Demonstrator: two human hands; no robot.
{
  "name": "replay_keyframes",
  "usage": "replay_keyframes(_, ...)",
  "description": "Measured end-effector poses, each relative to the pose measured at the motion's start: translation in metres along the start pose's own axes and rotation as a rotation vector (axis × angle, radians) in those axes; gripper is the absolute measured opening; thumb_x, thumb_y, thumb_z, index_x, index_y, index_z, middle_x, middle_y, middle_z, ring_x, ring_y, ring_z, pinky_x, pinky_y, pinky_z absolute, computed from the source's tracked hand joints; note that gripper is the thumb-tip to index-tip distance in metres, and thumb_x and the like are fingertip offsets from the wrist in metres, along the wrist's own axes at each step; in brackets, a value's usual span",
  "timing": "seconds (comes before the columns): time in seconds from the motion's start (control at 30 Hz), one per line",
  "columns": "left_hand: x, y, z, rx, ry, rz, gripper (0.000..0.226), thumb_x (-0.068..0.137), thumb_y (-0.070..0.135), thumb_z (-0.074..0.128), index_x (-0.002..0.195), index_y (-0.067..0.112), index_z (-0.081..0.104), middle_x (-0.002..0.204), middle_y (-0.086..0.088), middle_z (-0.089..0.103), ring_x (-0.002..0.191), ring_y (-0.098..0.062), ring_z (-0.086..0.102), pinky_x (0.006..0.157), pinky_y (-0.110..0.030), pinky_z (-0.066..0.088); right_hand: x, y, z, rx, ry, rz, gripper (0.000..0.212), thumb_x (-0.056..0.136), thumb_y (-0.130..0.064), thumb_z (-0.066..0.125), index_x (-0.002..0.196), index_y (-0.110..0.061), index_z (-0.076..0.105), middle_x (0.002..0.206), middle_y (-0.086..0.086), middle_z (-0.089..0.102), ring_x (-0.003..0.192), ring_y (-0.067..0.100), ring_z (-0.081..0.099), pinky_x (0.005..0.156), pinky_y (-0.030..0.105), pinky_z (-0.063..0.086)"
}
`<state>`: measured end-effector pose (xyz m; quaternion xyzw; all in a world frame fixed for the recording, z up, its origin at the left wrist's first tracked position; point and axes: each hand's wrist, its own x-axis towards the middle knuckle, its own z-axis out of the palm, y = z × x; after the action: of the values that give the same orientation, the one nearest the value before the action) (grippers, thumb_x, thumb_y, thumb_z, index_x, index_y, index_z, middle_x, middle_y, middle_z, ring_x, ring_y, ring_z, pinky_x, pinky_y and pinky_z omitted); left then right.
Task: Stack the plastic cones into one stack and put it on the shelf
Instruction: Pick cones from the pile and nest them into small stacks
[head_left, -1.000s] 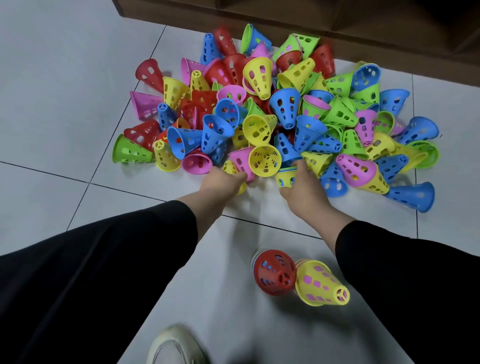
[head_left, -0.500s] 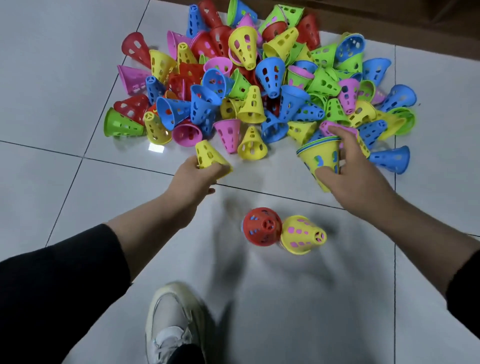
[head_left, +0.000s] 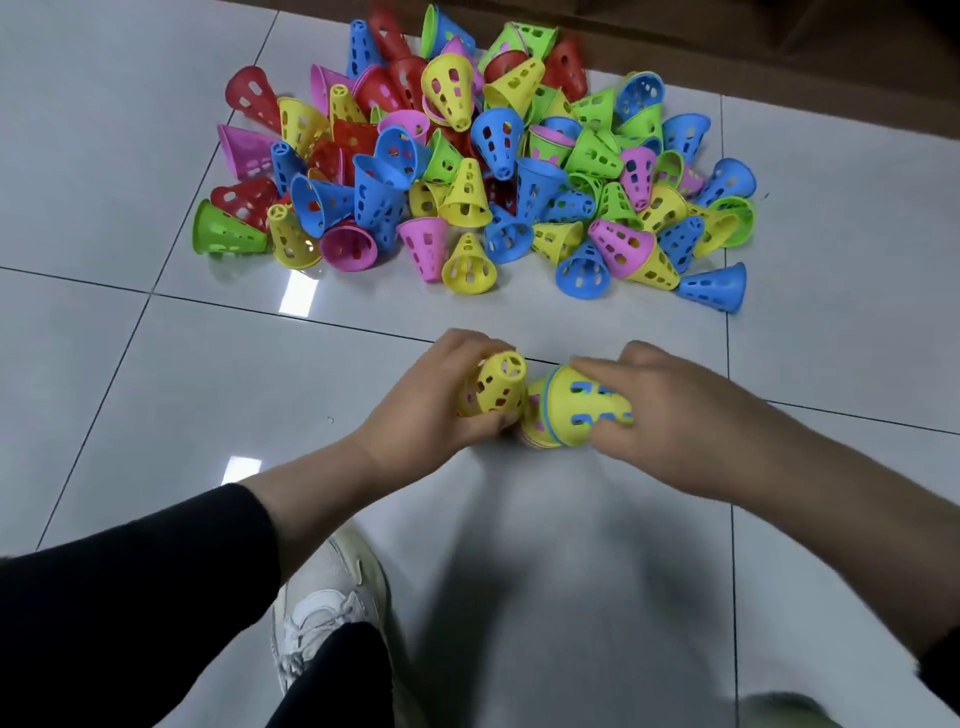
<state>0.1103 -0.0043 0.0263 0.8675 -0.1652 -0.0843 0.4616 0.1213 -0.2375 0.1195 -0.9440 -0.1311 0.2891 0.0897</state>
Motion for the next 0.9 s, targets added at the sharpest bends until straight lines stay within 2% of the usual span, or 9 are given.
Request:
replay_keyframes(0.1,-0.003,-0.011,0.013,0.122,-0.032,-0.060,0.062,0.082,0.028,0.080,0.137,0.020,0.053,0.132,0.002,0.052,0.119,-0.014,0.052,0.104,-0.030,0.043,0.016,0.001,0.032,0.001,0.090,0.009,0.049,0.087,-0.037,0.062,0.133,-0.025,0.051,0.113,0.002,0.048,0.096,0.028,0.059,0.084,0.038,0.049)
replay_keyframes(0.2,-0.007,-0.018,0.018,0.123,-0.033,-0.142,0.067,0.085,0.035,0.076,0.144,0.026,0.045,0.141,0.008,0.049,0.125,-0.009,0.049,0.104,-0.026,0.041,0.024,0.008,0.058,0.157,0.210,0.019,0.053,0.086,-0.035,0.069,0.135,-0.025,0.051,0.116,0.000,0.050,0.095,0.024,0.059,0.083,0.035,0.048)
replay_keyframes(0.37,-0.003,-0.027,0.024,0.129,-0.062,-0.247,0.068,0.082,0.040,0.078,0.140,0.031,0.044,0.135,0.011,0.053,0.117,-0.011,0.052,0.093,-0.023,0.040,0.028,0.013,0.082,0.332,0.326,0.012,0.048,0.085,-0.035,0.074,0.127,-0.028,0.053,0.114,-0.004,0.051,0.094,0.018,0.056,0.082,0.034,0.048)
replay_keyframes(0.53,0.001,-0.027,0.025,0.087,-0.098,-0.277,0.065,0.080,0.033,0.080,0.133,0.037,0.043,0.121,0.010,0.056,0.105,-0.015,0.054,0.092,-0.036,0.048,0.036,0.014,0.084,0.335,0.382,0.021,0.051,0.084,-0.029,0.076,0.128,-0.024,0.050,0.120,-0.003,0.053,0.104,0.019,0.055,0.082,0.033,0.045)
replay_keyframes(0.73,0.022,-0.028,0.024,0.083,-0.065,-0.277,0.060,0.081,0.029,0.079,0.131,0.034,0.045,0.117,0.009,0.055,0.105,-0.018,0.054,0.085,-0.030,0.044,0.048,0.017,0.080,0.272,0.321,0.071,0.054,0.084,-0.033,0.075,0.129,-0.026,0.047,0.120,0.000,0.054,0.112,0.022,0.053,0.086,0.035,0.045)
replay_keyframes(0.83,0.023,-0.032,0.024,0.091,-0.065,-0.289,0.073,0.081,0.034,0.079,0.143,0.030,0.041,0.133,0.005,0.053,0.119,-0.018,0.052,0.091,-0.023,0.038,0.050,0.016,0.081,0.279,0.293,0.071,0.065,0.081,-0.043,0.075,0.136,-0.028,0.042,0.129,-0.003,0.052,0.122,0.020,0.049,0.093,0.034,0.045)
replay_keyframes(0.9,0.016,-0.036,0.020,0.051,-0.085,-0.292,0.088,0.079,0.047,0.078,0.151,0.029,0.032,0.149,0.007,0.044,0.134,-0.013,0.043,0.100,-0.019,0.032,0.048,0.015,0.077,0.339,0.303,0.062,0.079,0.079,-0.057,0.070,0.144,-0.030,0.035,0.141,-0.009,0.044,0.132,0.014,0.039,0.102,0.033,0.042)
